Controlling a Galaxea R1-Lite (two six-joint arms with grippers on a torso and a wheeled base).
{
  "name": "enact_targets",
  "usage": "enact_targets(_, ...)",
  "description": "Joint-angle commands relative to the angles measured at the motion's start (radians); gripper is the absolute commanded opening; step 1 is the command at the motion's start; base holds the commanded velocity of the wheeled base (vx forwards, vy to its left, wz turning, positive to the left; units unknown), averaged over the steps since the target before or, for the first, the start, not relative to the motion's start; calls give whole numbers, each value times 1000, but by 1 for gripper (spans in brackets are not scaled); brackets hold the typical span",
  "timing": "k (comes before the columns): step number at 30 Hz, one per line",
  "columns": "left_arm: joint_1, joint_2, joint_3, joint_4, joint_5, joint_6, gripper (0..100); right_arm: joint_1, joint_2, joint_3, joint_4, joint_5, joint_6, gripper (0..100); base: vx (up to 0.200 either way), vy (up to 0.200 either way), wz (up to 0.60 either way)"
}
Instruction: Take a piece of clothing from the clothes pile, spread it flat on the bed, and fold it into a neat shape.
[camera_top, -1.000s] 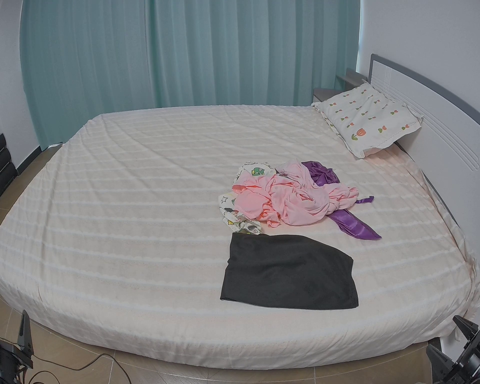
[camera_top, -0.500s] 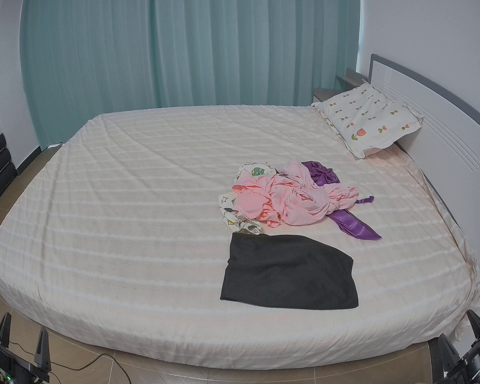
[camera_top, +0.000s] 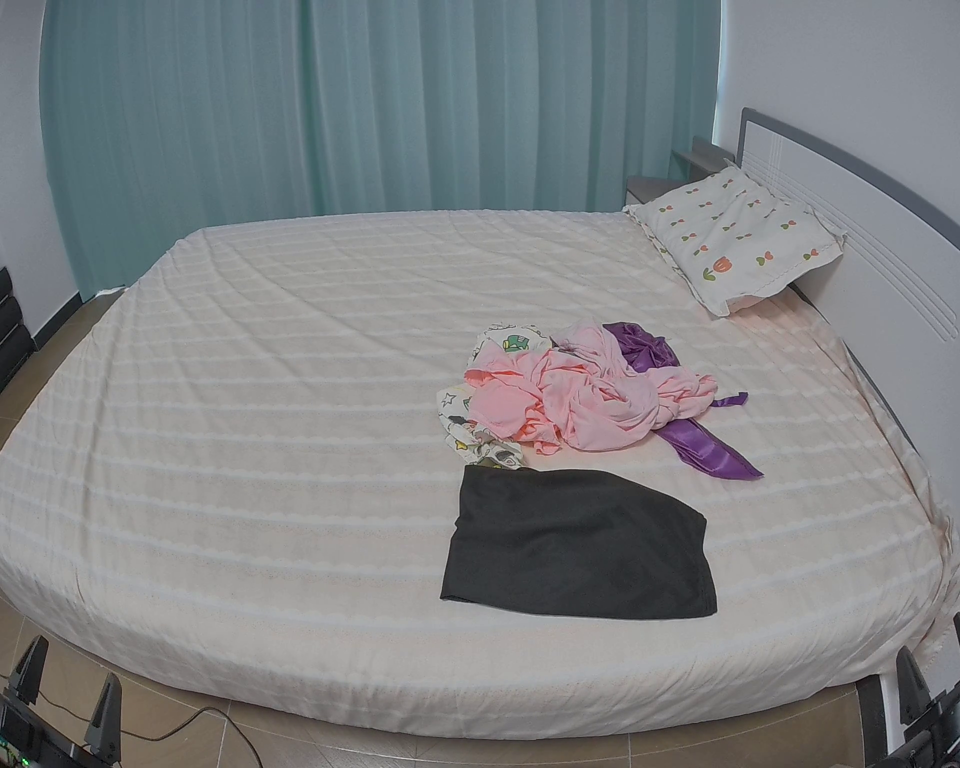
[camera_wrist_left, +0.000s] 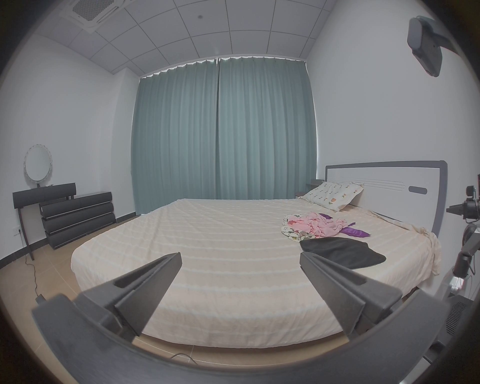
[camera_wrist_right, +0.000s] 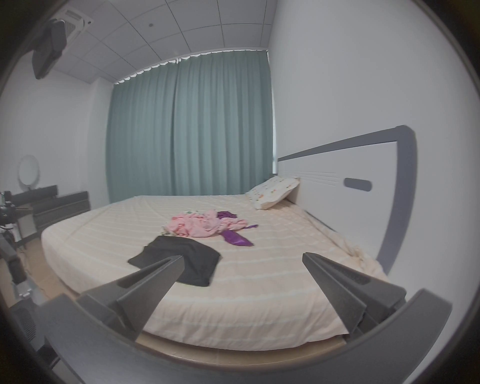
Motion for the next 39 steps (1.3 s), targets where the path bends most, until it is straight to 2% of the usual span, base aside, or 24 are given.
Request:
enact_targets(1,0,0,17,1,1,-1,100,0,-10,0,-12,-104,-35,100,0,0,0)
enact_targets(3,0,0,17,1,1,-1,100,0,-10,0,-17,-165,-67,100,0,0,0)
enact_targets(4,0,0,17,1,1,-1,100,0,-10,3,-20,-167,-90,100,0,0,0)
enact_targets(6,0,0,17,1,1,-1,100,0,-10,6,-30,-128,-107,100,0,0,0)
enact_targets(7,0,0,17,1,1,-1,100,0,-10,11,-41,-89,-105,100,0,0,0)
enact_targets(8,0,0,17,1,1,-1,100,0,-10,11,-44,-84,-104,100,0,0,0)
enact_targets(9,0,-2,17,1,1,-6,100,0,-10,17,-60,-12,-79,100,0,0,0)
enact_targets(10,0,0,17,1,1,-7,100,0,-10,17,-56,3,-69,100,0,0,0)
enact_targets(12,0,0,17,-2,1,-7,100,0,-10,13,-41,51,6,100,0,0,0)
enact_targets(17,0,-2,17,-2,-1,-4,100,0,-10,11,-38,53,-3,100,0,0,0)
enact_targets(19,0,0,17,-2,-1,-1,100,0,-10,14,-46,43,-78,100,0,0,0)
enact_targets(21,0,-2,17,-1,-2,-1,100,0,-10,14,-44,48,-110,100,0,0,0)
enact_targets(22,0,-2,17,-1,-2,-1,100,0,-10,14,-44,48,-110,100,0,0,0)
enact_targets(25,0,0,17,-1,-4,-1,100,-2,-10,32,-37,53,-35,100,0,0,0)
enact_targets(39,0,0,17,-2,-4,-6,100,0,-10,42,-52,49,-17,100,0,0,0)
